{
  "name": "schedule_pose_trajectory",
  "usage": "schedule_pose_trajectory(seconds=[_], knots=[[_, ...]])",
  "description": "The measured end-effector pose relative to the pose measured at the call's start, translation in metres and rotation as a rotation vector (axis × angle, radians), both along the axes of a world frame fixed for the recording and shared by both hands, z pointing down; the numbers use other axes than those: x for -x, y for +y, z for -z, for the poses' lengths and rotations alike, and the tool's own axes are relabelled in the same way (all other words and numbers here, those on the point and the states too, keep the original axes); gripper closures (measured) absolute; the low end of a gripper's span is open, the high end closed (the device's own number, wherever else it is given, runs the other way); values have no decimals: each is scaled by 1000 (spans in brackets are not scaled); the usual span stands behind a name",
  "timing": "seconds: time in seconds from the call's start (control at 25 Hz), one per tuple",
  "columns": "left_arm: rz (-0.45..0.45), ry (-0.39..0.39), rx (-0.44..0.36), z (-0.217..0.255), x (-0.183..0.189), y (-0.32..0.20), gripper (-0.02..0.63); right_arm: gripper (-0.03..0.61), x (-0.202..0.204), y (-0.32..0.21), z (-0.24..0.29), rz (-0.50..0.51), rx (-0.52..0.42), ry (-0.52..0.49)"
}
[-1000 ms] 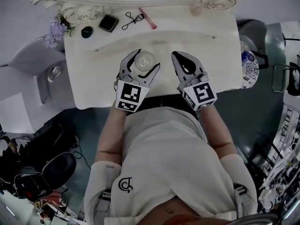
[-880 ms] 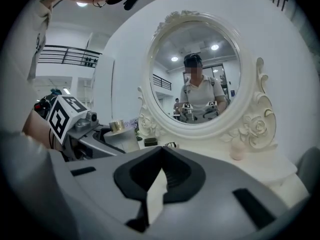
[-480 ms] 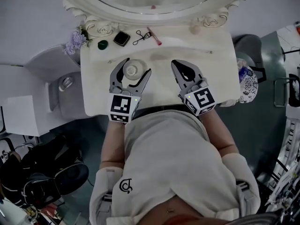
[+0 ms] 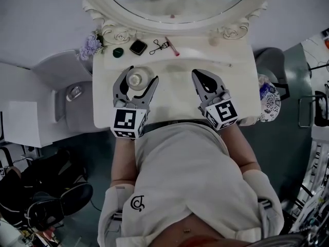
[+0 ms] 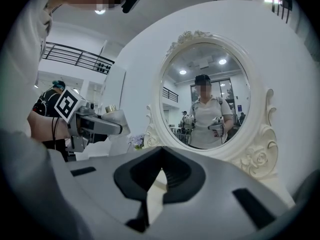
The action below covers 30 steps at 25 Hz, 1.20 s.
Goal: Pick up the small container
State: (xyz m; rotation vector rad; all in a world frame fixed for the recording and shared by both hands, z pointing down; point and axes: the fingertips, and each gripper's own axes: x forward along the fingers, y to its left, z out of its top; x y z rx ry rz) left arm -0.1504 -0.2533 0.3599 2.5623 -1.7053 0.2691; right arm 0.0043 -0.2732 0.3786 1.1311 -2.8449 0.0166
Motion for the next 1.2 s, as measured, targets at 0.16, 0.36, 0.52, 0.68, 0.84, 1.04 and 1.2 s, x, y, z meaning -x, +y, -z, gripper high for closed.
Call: schedule_pose_trajectory(seconds=[0.16, 0.36, 0.52, 0.68, 0.84, 1.04, 1.2], knots=[[4, 7, -13, 4, 2, -1, 267, 572, -1, -1, 1, -14, -6, 13], [-2, 0, -8, 2, 0, 0, 267, 574, -2, -1, 1, -25, -5, 16], [-11, 0, -12, 3, 1, 1, 267, 574, 0, 0, 0, -26, 0, 17], [-15, 0, -11, 1, 0, 1, 267, 574, 1, 1, -2, -29, 5, 17], [-17, 1, -7, 0, 1, 1, 267, 574, 1, 1, -3, -36, 0, 24], [-19, 1, -7, -1, 1, 0, 267, 574, 1, 0, -4, -40, 0, 25], [-26, -3, -6, -1, 0, -1, 267, 574, 2, 0, -4, -38, 0, 24]])
